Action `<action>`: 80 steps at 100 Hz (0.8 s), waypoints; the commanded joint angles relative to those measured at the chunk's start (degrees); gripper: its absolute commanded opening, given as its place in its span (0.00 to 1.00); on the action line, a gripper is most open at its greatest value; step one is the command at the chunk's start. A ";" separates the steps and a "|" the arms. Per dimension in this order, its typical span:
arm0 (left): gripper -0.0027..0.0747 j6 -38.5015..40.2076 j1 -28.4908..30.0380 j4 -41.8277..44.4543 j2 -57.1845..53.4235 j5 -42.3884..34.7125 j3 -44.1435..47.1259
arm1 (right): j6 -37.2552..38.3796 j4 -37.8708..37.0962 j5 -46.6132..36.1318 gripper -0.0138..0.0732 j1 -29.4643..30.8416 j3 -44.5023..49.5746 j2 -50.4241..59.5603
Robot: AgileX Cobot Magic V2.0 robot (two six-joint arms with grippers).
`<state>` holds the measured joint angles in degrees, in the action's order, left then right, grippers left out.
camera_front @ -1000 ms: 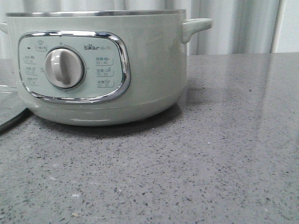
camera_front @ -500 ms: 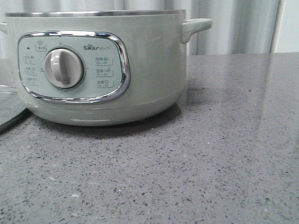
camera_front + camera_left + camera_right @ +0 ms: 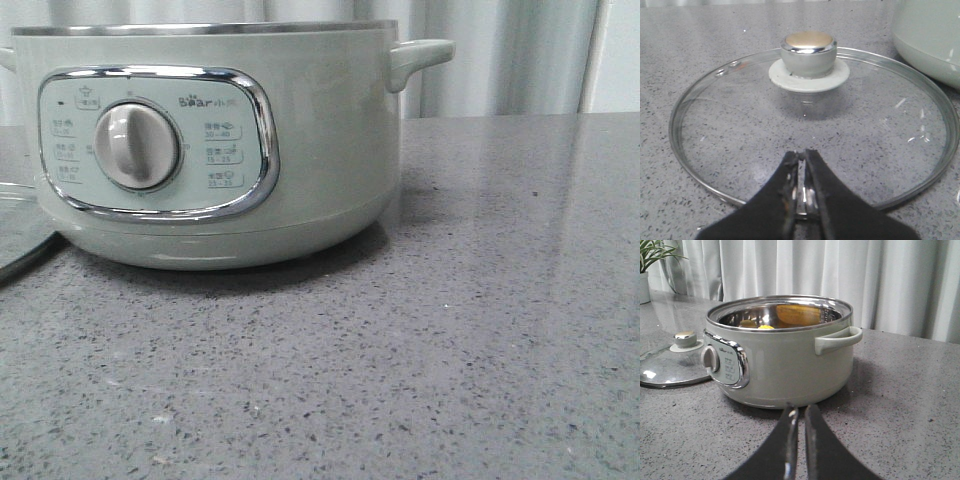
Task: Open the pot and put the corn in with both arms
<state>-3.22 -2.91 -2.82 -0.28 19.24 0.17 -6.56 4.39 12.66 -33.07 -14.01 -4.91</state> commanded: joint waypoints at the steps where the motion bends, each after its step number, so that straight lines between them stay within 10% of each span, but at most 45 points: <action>1: 0.01 0.52 0.29 -0.65 -1.93 -1.47 0.38 | -0.69 -0.32 -4.65 0.10 0.13 -1.52 -0.53; 80: 0.01 0.52 0.29 -0.65 -1.93 -1.47 0.38 | -0.69 -0.32 -5.89 0.10 5.86 -1.52 -0.53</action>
<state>-3.22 -2.91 -2.89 -0.28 19.27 0.17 -6.56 4.39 12.66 -30.04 -13.98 -4.91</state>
